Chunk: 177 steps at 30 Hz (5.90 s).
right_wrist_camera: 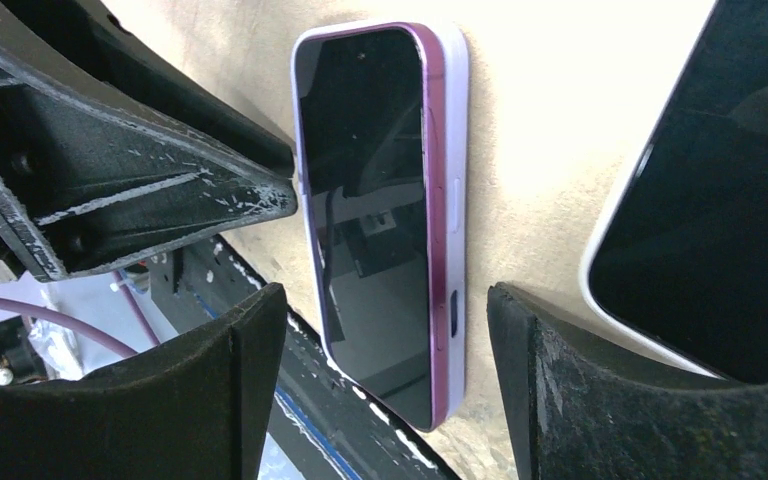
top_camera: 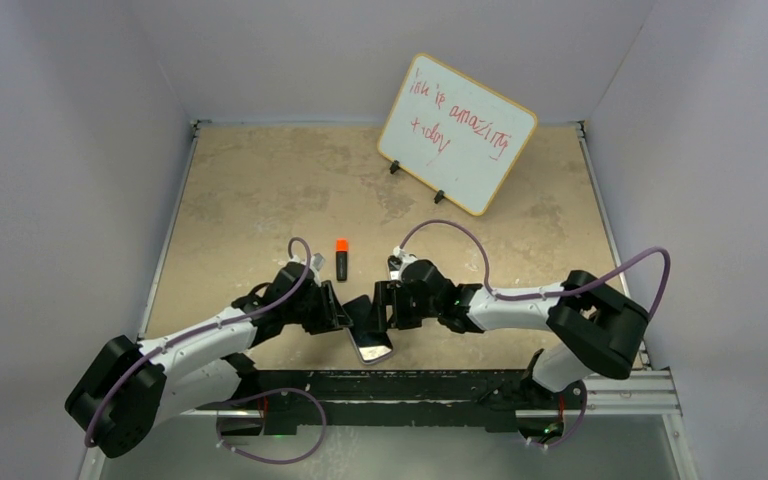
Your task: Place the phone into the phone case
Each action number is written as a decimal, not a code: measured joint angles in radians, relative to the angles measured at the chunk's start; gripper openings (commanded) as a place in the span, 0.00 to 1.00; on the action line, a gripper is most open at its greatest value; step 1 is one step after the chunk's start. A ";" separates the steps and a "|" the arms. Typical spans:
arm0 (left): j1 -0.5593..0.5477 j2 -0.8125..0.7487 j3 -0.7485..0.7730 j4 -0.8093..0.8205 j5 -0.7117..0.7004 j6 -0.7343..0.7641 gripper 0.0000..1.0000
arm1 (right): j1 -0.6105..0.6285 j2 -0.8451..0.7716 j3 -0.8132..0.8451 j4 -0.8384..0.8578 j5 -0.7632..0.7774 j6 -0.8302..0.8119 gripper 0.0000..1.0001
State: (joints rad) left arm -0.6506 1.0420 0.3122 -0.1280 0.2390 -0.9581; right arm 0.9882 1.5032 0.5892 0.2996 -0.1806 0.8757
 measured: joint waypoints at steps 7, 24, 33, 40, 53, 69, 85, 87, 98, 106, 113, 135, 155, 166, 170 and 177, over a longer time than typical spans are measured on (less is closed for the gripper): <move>0.000 0.023 -0.023 0.028 0.010 -0.003 0.25 | 0.000 0.046 -0.001 0.089 -0.073 0.038 0.75; 0.001 -0.004 -0.064 0.095 0.047 -0.012 0.27 | -0.042 -0.092 -0.116 0.451 -0.128 0.225 0.74; 0.001 -0.015 -0.082 0.113 0.060 -0.027 0.27 | -0.042 -0.131 -0.082 0.256 -0.040 0.176 0.74; 0.001 0.029 -0.081 0.146 0.086 -0.038 0.26 | -0.042 -0.141 -0.068 0.135 0.013 0.153 0.75; 0.001 0.050 -0.086 0.172 0.104 -0.055 0.23 | 0.007 0.006 -0.050 0.108 0.008 0.159 0.78; 0.002 0.034 -0.090 0.158 0.103 -0.055 0.20 | -0.002 -0.008 -0.178 0.394 -0.048 0.209 0.75; 0.003 0.011 -0.097 0.149 0.109 -0.055 0.22 | -0.003 0.025 -0.192 0.522 -0.084 0.232 0.61; 0.003 0.011 -0.097 0.148 0.109 -0.055 0.22 | -0.005 0.030 -0.192 0.521 -0.084 0.231 0.53; 0.009 0.005 -0.096 0.144 0.121 -0.054 0.31 | -0.011 0.039 -0.192 0.492 -0.072 0.216 0.42; 0.006 0.002 -0.096 0.144 0.119 -0.054 0.34 | -0.011 0.044 -0.191 0.544 -0.103 0.233 0.51; 0.006 -0.027 -0.092 0.103 0.115 -0.054 0.24 | -0.019 0.079 -0.206 0.623 -0.121 0.276 0.55; 0.004 -0.024 -0.076 0.040 0.089 -0.051 0.30 | -0.015 0.086 -0.104 0.501 -0.147 0.226 0.25; 0.001 0.039 -0.040 0.061 0.092 -0.045 0.34 | -0.008 0.060 -0.055 0.288 -0.066 0.134 0.27; 0.001 0.045 -0.039 0.068 0.092 -0.045 0.34 | -0.006 0.059 -0.052 0.235 -0.038 0.113 0.19; 0.001 0.043 -0.039 0.069 0.093 -0.044 0.38 | -0.003 0.055 -0.047 0.218 -0.030 0.107 0.00; 0.001 -0.054 -0.014 0.016 0.083 0.007 0.56 | 0.000 -0.053 -0.047 0.118 0.017 0.097 0.00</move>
State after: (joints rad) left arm -0.6498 0.9878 0.2977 -0.1123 0.3218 -0.9512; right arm 0.9882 1.4498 0.5426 0.4175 -0.1638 0.9726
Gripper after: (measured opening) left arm 0.522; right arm 0.082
